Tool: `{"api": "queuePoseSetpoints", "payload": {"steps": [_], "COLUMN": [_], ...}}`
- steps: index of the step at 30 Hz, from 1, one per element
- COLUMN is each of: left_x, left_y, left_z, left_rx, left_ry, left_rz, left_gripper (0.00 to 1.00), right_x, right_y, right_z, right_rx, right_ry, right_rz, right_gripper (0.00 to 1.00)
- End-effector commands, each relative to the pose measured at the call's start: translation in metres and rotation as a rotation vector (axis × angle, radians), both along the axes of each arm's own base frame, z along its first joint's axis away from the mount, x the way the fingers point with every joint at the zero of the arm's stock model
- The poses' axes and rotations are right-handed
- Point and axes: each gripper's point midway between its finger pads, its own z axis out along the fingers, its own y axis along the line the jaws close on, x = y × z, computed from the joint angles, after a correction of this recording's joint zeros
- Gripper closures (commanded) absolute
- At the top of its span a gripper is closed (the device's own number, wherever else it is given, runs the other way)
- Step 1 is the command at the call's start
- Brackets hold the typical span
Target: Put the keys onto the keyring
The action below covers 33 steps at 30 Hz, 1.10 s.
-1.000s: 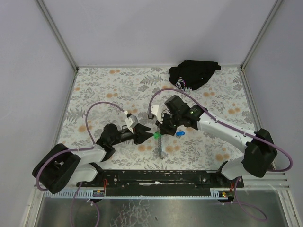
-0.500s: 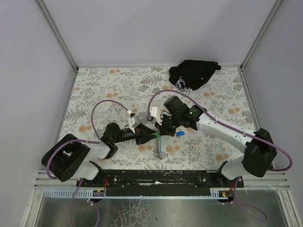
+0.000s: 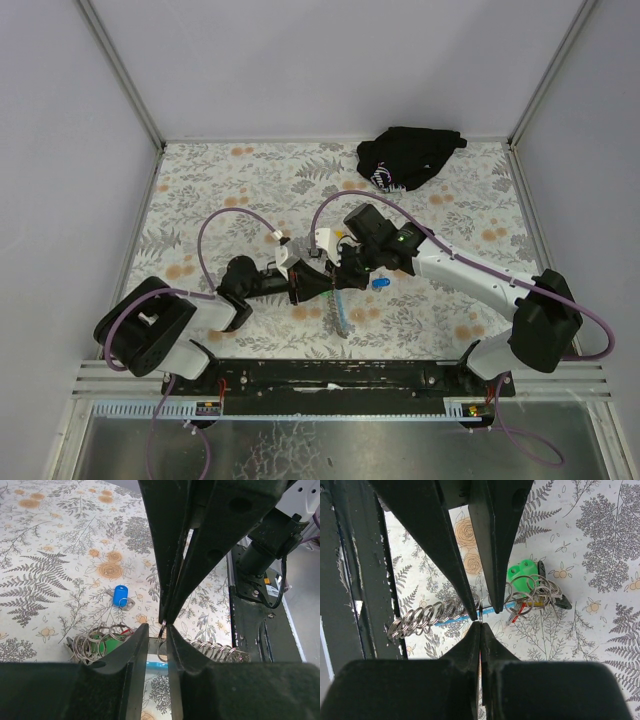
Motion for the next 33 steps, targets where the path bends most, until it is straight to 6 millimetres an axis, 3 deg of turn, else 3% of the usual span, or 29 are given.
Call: {"api": "queuePoseSetpoints", "payload": {"steps": [1, 6, 9, 14, 20, 26, 33], "left_x": [0.003, 0.0, 0.001, 0.0, 0.0, -0.001, -0.003], "left_y": [-0.004, -0.005, -0.002, 0.004, 0.009, 0.01, 0.012], "left_z": [0.016, 0.019, 0.019, 0.027, 0.033, 0.039, 0.043], "left_rx": [-0.029, -0.033, -0.046, -0.095, -0.142, -0.172, -0.184], "left_ry": [-0.079, -0.087, -0.092, -0.102, -0.098, -0.095, -0.098], "left_rz": [-0.023, -0.046, -0.015, 0.024, 0.062, 0.065, 0.07], "left_gripper": [0.83, 1.0, 1.0, 1.0, 1.0, 1.0, 1.0], "right_x": [0.001, -0.001, 0.0, 0.007, 0.025, 0.016, 0.009], "right_y": [0.015, 0.016, 0.017, 0.013, -0.004, -0.003, 0.004], "right_z": [0.025, 0.03, 0.037, 0.051, 0.058, 0.059, 0.049], "right_rx": [0.077, 0.1, 0.135, 0.234, 0.385, 0.56, 0.622], "right_ry": [-0.041, -0.048, -0.075, -0.148, -0.131, -0.127, -0.121], "right_rz": [0.046, 0.061, 0.05, -0.024, -0.189, -0.141, -0.094], "right_gripper": [1.0, 1.0, 0.97, 0.82, 0.71, 0.68, 0.68]}}
